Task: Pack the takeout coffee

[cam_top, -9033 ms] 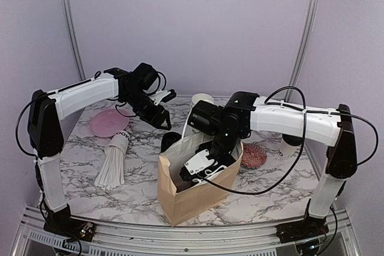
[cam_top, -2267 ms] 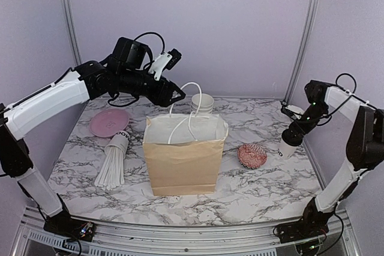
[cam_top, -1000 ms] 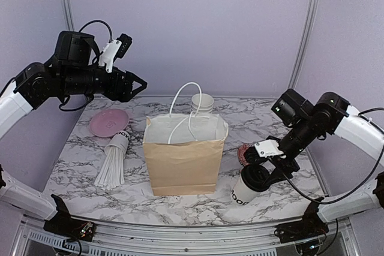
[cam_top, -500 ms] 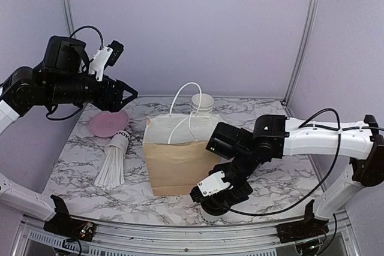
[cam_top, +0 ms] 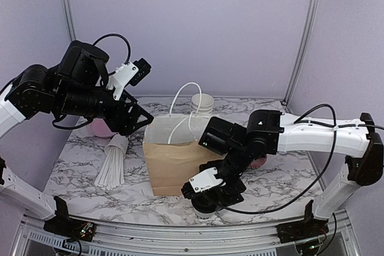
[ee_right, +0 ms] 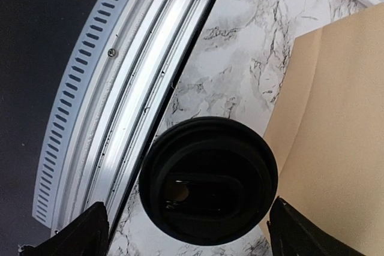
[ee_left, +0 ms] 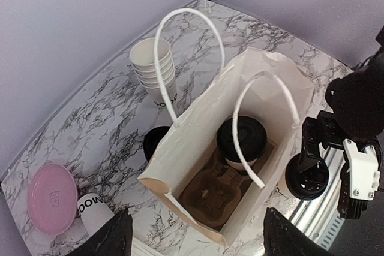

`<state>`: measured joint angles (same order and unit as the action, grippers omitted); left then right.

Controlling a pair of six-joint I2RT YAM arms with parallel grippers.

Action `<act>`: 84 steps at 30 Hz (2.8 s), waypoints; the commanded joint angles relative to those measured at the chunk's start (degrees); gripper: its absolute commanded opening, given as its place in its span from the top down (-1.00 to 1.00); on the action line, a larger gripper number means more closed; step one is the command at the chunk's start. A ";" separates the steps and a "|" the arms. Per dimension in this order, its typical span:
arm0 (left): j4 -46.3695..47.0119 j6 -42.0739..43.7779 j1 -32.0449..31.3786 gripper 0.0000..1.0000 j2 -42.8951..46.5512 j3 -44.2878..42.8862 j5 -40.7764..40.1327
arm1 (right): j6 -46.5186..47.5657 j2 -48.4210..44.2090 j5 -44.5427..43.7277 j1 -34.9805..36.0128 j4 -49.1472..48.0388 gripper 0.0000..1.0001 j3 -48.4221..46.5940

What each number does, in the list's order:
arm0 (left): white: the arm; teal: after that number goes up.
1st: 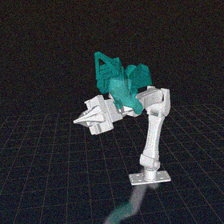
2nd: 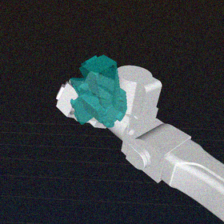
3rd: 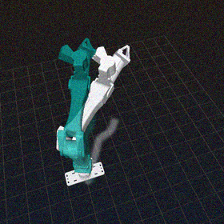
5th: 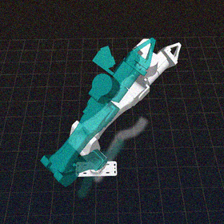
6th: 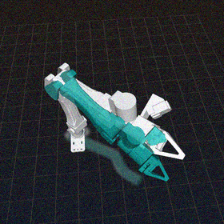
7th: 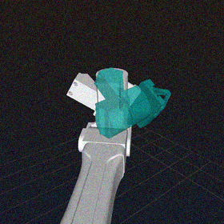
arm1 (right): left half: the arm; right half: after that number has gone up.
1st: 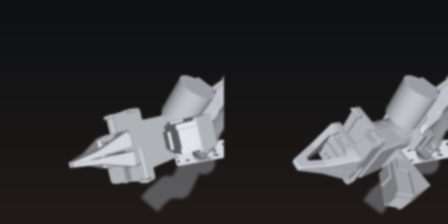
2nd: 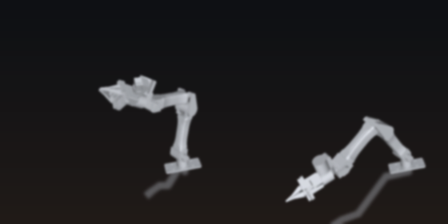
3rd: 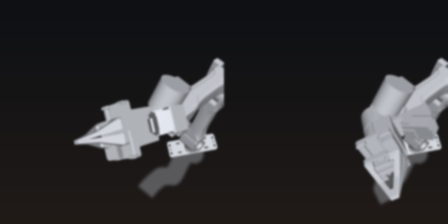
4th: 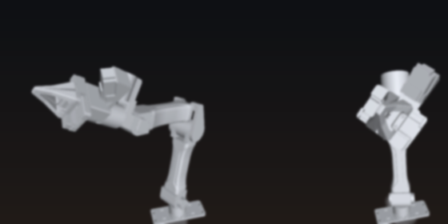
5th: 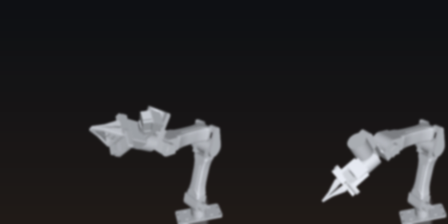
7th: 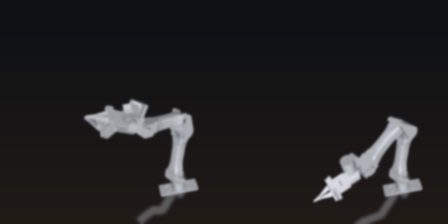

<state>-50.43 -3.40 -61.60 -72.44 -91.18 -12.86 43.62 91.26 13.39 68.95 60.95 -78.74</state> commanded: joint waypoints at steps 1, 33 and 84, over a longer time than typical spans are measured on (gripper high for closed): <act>-5.19 2.00 -10.15 -0.51 -5.53 -10.68 -3.61 | 4.86 -9.98 7.96 -1.27 5.05 -0.81 -3.86; -7.82 11.68 -17.31 -0.91 -40.18 -18.25 12.53 | -8.73 -34.84 18.59 -49.44 -23.70 -0.89 28.88; -11.47 9.77 -17.71 -0.35 -36.05 -23.09 20.99 | -4.08 -24.99 24.90 -49.44 -12.67 -0.74 5.56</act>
<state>-59.31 7.94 -77.43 -115.92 -110.28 3.90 39.18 62.96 33.89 19.97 45.39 -62.76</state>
